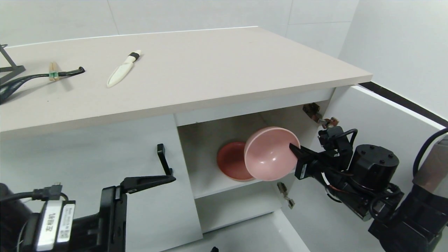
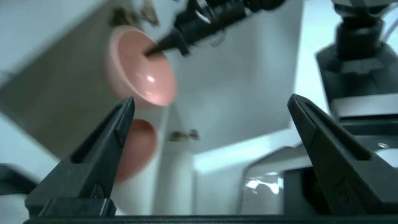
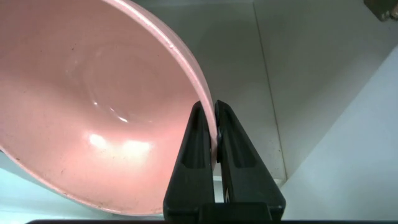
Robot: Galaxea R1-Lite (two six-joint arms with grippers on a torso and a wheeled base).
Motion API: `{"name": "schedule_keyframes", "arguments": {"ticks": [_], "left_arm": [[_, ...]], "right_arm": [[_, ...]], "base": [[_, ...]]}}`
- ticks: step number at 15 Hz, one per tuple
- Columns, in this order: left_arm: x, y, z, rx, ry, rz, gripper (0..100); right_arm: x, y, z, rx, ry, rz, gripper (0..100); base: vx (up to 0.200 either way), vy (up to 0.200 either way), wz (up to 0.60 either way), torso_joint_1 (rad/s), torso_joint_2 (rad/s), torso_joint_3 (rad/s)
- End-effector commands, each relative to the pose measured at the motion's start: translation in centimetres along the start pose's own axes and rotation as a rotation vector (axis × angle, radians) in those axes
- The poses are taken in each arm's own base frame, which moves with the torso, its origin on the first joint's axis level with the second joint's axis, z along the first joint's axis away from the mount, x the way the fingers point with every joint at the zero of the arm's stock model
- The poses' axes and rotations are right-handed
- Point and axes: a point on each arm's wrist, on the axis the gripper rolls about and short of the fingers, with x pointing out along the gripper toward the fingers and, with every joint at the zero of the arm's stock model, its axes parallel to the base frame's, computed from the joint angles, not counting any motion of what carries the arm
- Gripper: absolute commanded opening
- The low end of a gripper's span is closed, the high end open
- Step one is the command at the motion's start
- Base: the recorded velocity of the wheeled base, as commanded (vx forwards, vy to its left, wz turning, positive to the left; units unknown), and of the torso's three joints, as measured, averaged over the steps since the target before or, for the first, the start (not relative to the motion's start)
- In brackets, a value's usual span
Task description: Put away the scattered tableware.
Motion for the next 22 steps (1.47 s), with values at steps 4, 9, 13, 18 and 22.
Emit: {"name": "schedule_keyframes", "arguments": {"ticks": [4,9,13,18,22], "left_arm": [[-7.0,-3.0,2.6,-0.044,0.128,0.252,100],[-10.8,-9.7,3.8,-0.184,0.087,0.628,100],[-11.1,-11.6,3.6,-0.174,0.053,0.811,100],[-11.5,-12.2,3.5,-0.319,-0.046,0.703,100],[-12.4,-12.9,1.8,-0.414,0.009,0.913,100]], "right_arm": [[0.5,-0.4,-1.0,-0.002,0.034,-0.016,0],[0.6,-0.5,-1.7,-0.004,0.058,-0.019,0],[0.3,-0.5,-1.2,-0.003,0.045,-0.017,0],[0.3,-0.4,-1.4,-0.004,0.051,-0.015,0],[0.5,1.0,-2.5,-0.012,0.087,0.028,0]], "base": [[0.0,0.0,0.0,0.0,0.0,0.0],[0.0,0.0,0.0,0.0,0.0,0.0],[0.0,0.0,0.0,0.0,0.0,0.0],[0.0,0.0,0.0,0.0,0.0,0.0],[0.0,0.0,0.0,0.0,0.0,0.0]]}}
